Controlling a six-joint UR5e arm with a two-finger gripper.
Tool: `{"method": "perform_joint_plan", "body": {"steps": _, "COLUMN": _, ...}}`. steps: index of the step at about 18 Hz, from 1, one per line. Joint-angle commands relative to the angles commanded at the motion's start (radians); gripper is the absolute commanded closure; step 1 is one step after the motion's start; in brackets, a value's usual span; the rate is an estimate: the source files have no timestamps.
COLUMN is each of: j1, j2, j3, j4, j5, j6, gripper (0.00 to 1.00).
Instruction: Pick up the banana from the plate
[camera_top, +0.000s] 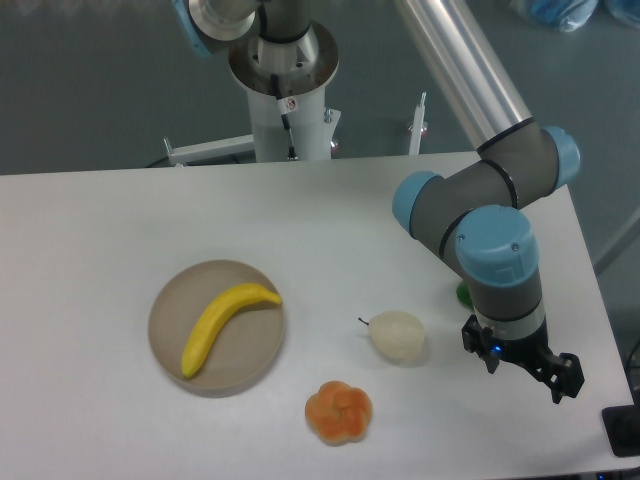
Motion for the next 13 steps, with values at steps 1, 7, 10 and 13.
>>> {"method": "perform_joint_plan", "body": {"steps": 1, "j1": 0.0, "j2": -0.002, "j3": 0.0, "j4": 0.002, "j5": 0.003, "j6": -0.005, "gripper": 0.0}}
{"method": "perform_joint_plan", "body": {"steps": 7, "j1": 0.0, "j2": 0.009, "j3": -0.014, "j4": 0.003, "j5": -0.003, "j6": -0.014, "gripper": 0.0}}
{"method": "perform_joint_plan", "body": {"steps": 10, "j1": -0.002, "j2": 0.008, "j3": -0.017, "j4": 0.003, "j5": -0.038, "j6": -0.055, "gripper": 0.0}}
{"method": "perform_joint_plan", "body": {"steps": 13, "j1": -0.006, "j2": 0.021, "j3": -0.047, "j4": 0.0, "j5": -0.048, "j6": -0.083, "gripper": 0.0}}
